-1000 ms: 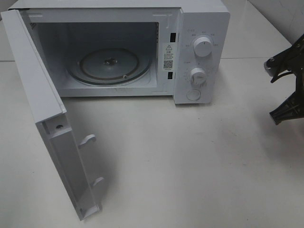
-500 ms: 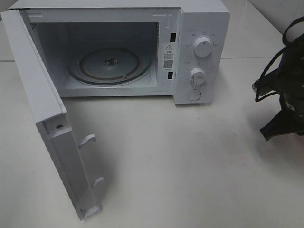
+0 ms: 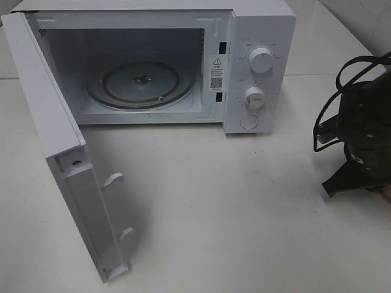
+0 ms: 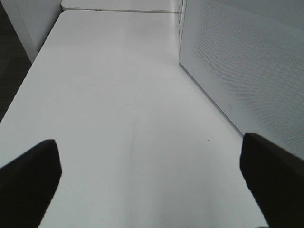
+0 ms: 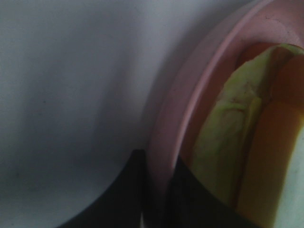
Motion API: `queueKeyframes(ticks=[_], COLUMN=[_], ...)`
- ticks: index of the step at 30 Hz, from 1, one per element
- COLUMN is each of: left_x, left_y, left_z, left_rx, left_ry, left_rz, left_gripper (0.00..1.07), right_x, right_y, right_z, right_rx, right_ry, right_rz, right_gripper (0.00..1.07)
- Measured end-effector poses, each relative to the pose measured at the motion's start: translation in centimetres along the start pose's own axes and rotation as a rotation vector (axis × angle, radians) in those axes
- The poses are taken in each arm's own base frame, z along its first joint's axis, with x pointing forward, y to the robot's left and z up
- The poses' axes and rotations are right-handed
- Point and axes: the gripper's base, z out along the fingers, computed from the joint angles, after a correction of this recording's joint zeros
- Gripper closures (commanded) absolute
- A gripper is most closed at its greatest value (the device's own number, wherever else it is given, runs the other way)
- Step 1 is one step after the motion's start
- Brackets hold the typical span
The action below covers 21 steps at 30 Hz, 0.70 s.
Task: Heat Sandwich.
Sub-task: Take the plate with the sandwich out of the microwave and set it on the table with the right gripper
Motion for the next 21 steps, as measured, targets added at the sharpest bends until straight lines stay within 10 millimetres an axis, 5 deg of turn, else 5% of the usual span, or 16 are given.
queueKeyframes(ticks=[12,21], left_x=[0.0,0.0], left_y=[0.0,0.0], left_z=[0.0,0.0], left_rx=[0.000,0.000], left_ry=[0.000,0.000], left_rz=[0.000,0.000], left_gripper=[0.09,0.09], right_x=[-0.1,0.0], right_y=[0.2,-0.3], right_z=[0.3,-0.7], right_rx=[-0.004,-0.030], right_ry=[-0.005,-0.003], right_rz=[-0.011,0.016], right_gripper=[0.94,0.69])
